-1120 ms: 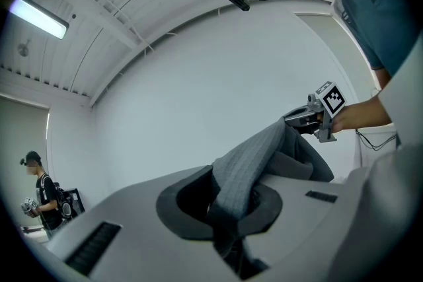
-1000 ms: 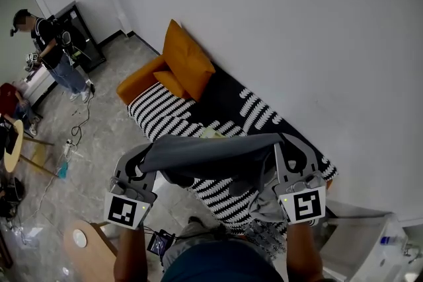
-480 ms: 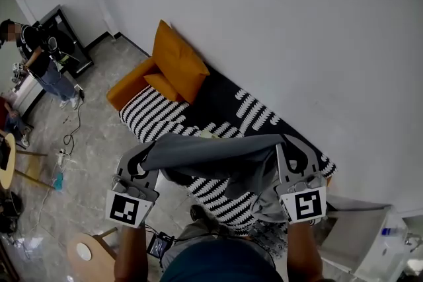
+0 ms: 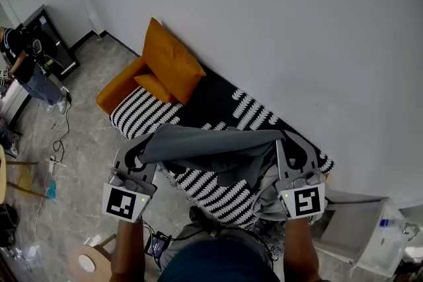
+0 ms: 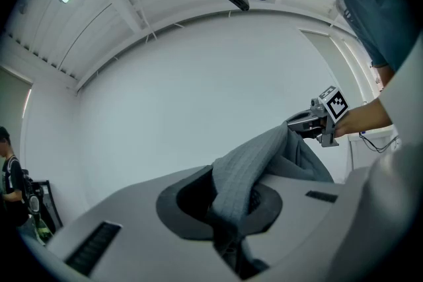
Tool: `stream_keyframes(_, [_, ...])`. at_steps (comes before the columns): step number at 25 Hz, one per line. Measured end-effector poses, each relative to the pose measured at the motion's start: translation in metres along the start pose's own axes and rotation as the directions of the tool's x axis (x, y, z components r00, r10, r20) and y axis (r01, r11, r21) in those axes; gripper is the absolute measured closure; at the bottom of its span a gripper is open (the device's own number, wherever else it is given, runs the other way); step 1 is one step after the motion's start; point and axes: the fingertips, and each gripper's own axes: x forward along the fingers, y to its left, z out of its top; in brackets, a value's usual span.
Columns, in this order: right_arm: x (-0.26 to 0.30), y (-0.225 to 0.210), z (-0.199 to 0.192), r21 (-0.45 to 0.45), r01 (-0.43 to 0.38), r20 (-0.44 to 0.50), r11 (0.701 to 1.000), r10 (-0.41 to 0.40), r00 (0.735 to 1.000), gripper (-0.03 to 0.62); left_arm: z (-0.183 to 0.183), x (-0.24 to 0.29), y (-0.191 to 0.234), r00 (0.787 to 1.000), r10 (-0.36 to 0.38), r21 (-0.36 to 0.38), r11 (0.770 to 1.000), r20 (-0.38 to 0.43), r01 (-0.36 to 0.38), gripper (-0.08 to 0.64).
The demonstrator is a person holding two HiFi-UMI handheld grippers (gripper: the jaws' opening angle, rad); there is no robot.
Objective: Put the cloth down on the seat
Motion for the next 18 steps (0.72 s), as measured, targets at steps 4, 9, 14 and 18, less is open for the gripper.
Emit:
stream_keyframes(4, [0.014, -0.002, -0.009, 0.003, 0.002, -0.012, 1.000, -0.002, 1.000, 0.566, -0.009, 0.012, 0.008, 1.000, -0.008, -0.007, 1.000, -0.012, 0.008, 0.535])
stream_keyframes(9, [0.029, -0.008, -0.025, 0.041, -0.007, -0.037, 0.999, 0.008, 0.999, 0.566, -0.020, 0.032, 0.013, 0.999, 0.006, -0.007, 1.000, -0.032, -0.006, 0.535])
stream_keyframes(14, [0.043, -0.021, -0.045, 0.060, -0.028, -0.027, 0.998, 0.030, 0.999, 0.566, -0.027, 0.055, 0.011, 0.998, 0.033, 0.009, 0.999, -0.047, -0.032, 0.535])
stream_keyframes(18, [0.046, -0.036, -0.062, 0.083, -0.046, -0.020, 0.996, 0.047, 0.999, 0.566, -0.030, 0.071, 0.002, 0.997, 0.056, 0.022, 0.998, -0.053, -0.055, 0.535])
